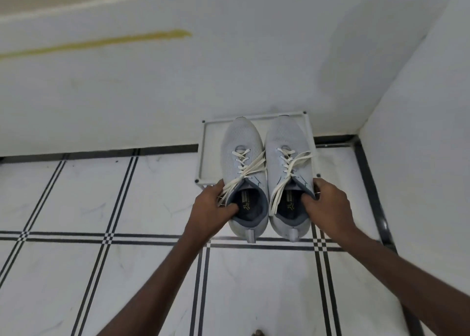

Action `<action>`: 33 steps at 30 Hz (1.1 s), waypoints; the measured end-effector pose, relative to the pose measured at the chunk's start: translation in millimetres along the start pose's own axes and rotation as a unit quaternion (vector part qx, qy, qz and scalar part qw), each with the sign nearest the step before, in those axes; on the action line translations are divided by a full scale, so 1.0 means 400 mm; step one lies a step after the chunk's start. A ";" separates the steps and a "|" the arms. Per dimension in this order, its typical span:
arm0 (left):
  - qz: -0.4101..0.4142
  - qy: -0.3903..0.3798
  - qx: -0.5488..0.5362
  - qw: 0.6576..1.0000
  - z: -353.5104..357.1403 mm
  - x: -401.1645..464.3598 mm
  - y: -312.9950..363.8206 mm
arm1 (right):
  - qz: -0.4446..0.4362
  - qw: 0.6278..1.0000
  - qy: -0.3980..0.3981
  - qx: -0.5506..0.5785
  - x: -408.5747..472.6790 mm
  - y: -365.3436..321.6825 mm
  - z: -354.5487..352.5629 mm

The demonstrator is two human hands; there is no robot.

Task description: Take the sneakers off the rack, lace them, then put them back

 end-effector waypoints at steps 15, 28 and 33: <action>-0.053 -0.037 -0.007 0.998 0.031 0.646 -0.239 | 0.045 0.999 -0.006 -0.006 0.577 -0.058 0.314; -0.092 -0.097 0.027 0.991 0.196 0.788 -0.428 | 0.084 0.996 -0.035 -0.025 0.697 0.086 0.511; -0.114 -0.118 0.044 0.985 0.206 0.784 -0.441 | 0.085 0.993 -0.066 -0.041 0.702 0.094 0.525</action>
Point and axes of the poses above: each hand's wrist, its own x-axis towards the middle knuckle, its own z-axis out of the palm, y = z × x, the point moved 9 cm from there along x, towards the middle knuckle, and after that the axes turned 6 degrees about -x, right-handed, at the moved point
